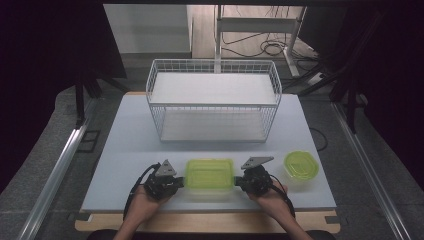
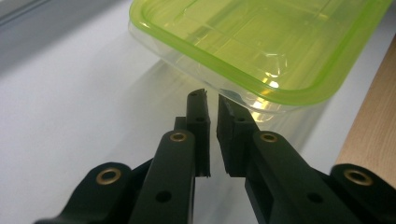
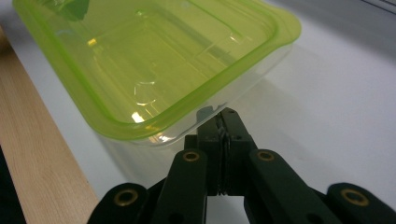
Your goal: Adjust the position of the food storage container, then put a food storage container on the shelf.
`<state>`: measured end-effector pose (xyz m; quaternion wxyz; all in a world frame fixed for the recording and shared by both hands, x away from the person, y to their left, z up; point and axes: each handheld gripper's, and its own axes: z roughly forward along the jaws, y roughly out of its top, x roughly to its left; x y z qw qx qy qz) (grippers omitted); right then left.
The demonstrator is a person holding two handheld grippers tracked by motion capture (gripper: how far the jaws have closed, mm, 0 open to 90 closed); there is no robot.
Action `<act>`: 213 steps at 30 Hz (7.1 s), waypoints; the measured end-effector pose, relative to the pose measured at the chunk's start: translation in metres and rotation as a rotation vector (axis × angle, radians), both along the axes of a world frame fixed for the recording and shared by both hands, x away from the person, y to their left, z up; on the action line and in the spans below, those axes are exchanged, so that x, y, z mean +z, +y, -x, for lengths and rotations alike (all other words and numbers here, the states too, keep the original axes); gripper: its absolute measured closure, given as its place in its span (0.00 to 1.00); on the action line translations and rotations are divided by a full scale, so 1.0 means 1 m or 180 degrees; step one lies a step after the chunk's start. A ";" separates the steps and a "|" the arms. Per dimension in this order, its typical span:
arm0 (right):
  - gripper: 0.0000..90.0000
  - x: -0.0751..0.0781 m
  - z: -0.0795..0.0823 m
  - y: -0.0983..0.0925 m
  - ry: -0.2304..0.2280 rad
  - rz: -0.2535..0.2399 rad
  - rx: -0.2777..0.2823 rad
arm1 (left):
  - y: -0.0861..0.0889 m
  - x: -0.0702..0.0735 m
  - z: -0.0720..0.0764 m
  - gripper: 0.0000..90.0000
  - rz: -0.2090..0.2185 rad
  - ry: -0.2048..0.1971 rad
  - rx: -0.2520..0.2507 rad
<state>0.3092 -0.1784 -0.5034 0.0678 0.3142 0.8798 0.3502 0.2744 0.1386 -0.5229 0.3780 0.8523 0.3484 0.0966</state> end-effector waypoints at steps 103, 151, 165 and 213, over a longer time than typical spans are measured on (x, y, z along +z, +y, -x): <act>0.89 0.009 -0.040 -0.004 0.1423 -0.1180 -0.0343 | 0.041 -0.002 0.065 0.08 -0.0037 -0.0434 0.0523; 0.89 0.158 -0.100 -0.019 0.0603 -0.1729 -0.0480 | 0.042 -0.004 0.064 0.07 -0.0015 -0.0450 0.0510; 0.89 0.187 -0.133 -0.016 0.0453 -0.1782 -0.0734 | 0.042 -0.004 0.064 0.07 -0.0006 -0.0456 0.0506; 0.74 0.196 -0.193 0.012 -0.0014 -0.1079 -0.1340 | 0.041 -0.006 0.064 0.07 -0.0005 -0.0437 0.0441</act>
